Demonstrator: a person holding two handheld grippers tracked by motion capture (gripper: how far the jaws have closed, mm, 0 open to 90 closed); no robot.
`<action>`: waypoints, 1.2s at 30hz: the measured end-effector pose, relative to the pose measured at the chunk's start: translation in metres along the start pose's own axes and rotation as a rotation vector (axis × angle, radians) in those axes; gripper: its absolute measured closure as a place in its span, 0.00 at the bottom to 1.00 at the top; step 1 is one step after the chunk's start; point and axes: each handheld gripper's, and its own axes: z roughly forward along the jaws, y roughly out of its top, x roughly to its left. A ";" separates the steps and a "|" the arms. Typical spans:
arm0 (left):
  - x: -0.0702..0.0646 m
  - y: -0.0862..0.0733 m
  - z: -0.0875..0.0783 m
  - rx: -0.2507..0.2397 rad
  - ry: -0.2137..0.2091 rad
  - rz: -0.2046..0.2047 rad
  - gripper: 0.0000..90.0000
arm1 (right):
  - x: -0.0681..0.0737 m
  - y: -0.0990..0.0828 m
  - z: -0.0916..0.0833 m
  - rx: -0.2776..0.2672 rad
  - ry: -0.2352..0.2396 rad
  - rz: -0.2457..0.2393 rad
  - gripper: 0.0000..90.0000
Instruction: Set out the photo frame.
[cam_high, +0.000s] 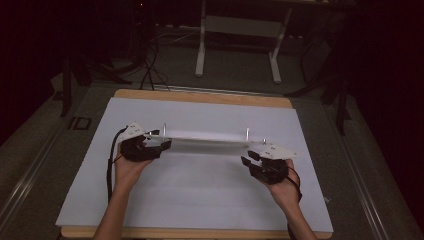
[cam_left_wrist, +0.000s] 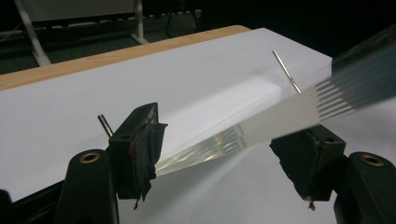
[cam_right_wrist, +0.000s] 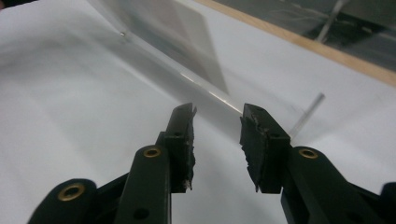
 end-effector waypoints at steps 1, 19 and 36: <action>0.000 0.000 0.000 -0.001 -0.002 0.002 0.37 | -0.004 -0.003 0.000 0.003 -0.004 0.013 0.70; 0.003 0.003 0.001 0.013 -0.012 -0.003 0.37 | -0.048 -0.007 0.015 -0.070 -0.022 0.054 0.59; 0.005 -0.008 0.005 -0.080 -0.034 0.015 0.37 | -0.067 -0.014 0.015 -0.130 0.062 0.198 0.65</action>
